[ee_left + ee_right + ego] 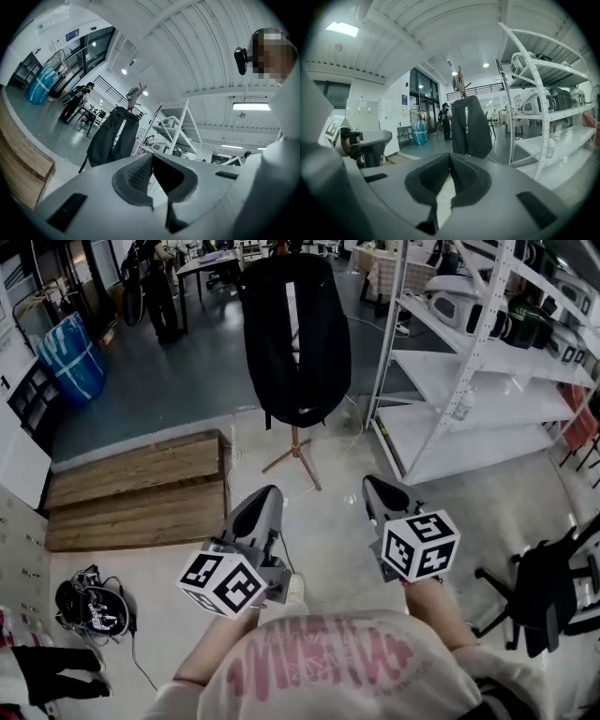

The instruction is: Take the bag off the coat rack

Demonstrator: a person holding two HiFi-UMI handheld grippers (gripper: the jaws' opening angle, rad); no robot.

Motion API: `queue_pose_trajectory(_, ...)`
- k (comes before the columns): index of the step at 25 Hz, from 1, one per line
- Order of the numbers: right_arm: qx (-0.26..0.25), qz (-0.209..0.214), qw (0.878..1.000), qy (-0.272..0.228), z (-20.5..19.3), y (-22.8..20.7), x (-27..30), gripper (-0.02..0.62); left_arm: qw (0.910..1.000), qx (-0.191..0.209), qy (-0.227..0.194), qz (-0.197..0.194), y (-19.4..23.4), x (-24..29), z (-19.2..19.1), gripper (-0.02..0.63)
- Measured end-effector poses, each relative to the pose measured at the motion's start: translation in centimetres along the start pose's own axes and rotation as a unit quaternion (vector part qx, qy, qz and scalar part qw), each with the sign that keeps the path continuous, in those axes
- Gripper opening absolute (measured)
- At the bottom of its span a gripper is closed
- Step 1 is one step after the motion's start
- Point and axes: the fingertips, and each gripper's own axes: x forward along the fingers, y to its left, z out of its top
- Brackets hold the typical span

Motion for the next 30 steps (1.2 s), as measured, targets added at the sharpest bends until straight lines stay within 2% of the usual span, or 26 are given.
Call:
queue_pose_trajectory(7, 0.017, -0.015, 1.0, -0.014, 4.2, -1.6, 7.2, 0.006, 0.9997, -0.005, 0.0, -0.024, 5.1, 6.1, 4.2, 0.003)
queue_pose_trajectory(13, 0.017, -0.013, 0.997, -0.081, 9.7, -2.3, 12.0, 0.006, 0.999, -0.003, -0.008, -0.043, 9.2, 11.0, 8.2, 0.004)
queue_pose_trajectory(16, 0.011, -0.026, 0.995, -0.093, 11.5, -2.9, 14.4, 0.006, 0.9983, 0.006, -0.01, -0.056, 10.9, 12.9, 10.0, 0.003)
queue_pose_trajectory(21, 0.011, -0.041, 0.995, -0.088, 11.8, -3.7, 18.3, 0.006, 0.9979, 0.012, -0.014, -0.062, 14.3, 15.2, 11.5, 0.003)
queue_pose_trajectory(26, 0.021, -0.047, 0.996, -0.075, 10.0, -4.2, 20.0, 0.006, 0.9981, 0.002, -0.004, -0.061, 16.4, 15.8, 10.4, 0.003)
queue_pose_trajectory(30, 0.04, -0.041, 0.994, -0.089, 10.2, -4.1, 20.8, 0.006, 0.9982, -0.012, 0.009, -0.058, 17.6, 16.0, 9.8, 0.003)
